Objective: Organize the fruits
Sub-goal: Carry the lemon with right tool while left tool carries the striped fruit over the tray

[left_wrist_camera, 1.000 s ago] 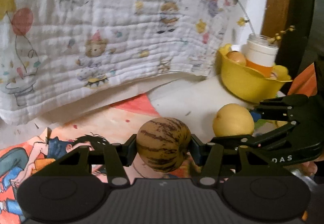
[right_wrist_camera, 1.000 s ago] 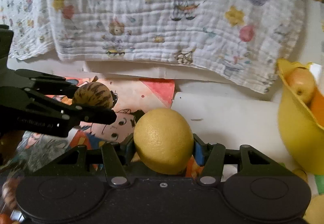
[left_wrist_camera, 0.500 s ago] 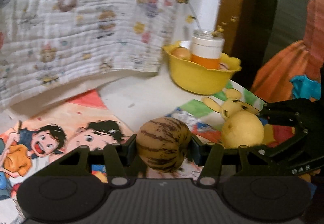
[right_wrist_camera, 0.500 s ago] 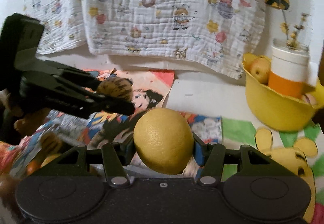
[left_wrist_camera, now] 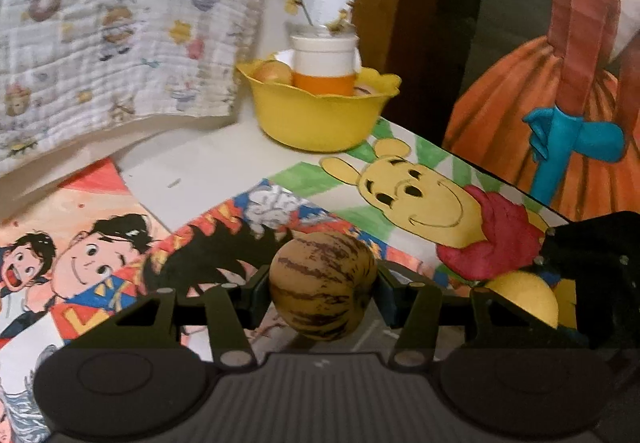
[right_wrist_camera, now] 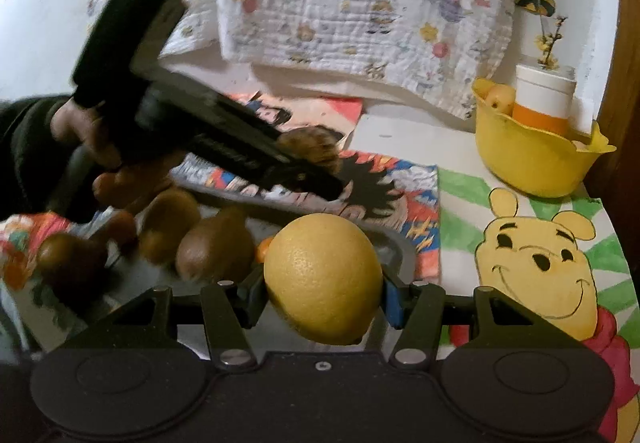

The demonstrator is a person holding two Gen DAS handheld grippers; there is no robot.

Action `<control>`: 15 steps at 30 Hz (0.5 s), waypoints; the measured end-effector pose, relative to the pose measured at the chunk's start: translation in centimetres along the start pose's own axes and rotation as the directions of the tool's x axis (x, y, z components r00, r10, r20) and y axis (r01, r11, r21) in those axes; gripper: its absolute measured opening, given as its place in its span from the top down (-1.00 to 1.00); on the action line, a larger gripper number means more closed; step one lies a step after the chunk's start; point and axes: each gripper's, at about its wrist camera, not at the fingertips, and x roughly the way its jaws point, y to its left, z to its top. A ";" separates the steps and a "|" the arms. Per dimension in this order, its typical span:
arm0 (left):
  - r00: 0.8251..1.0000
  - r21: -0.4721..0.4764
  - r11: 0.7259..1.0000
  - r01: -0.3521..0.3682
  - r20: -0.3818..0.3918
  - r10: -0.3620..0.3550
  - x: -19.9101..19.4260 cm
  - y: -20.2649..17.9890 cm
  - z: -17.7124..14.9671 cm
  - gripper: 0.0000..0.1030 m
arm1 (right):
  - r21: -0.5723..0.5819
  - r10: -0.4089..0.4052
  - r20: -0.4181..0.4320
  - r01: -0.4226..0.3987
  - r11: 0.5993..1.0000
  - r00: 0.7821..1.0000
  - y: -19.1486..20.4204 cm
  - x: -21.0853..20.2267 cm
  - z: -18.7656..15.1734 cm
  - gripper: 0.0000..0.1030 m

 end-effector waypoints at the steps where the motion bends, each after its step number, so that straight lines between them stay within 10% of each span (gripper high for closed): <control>1: 1.000 0.008 1.000 0.001 -0.007 -0.001 0.1 -0.3 -0.1 -0.11 | -0.009 0.003 -0.006 -0.003 1.000 1.000 0.4 -0.1 -0.2 -0.12; 15: 0.994 0.075 0.997 -0.003 -0.108 0.011 2.7 -2.4 -0.4 -0.12 | -0.066 0.013 -0.043 -0.016 0.998 0.999 2.0 0.1 -1.8 -0.12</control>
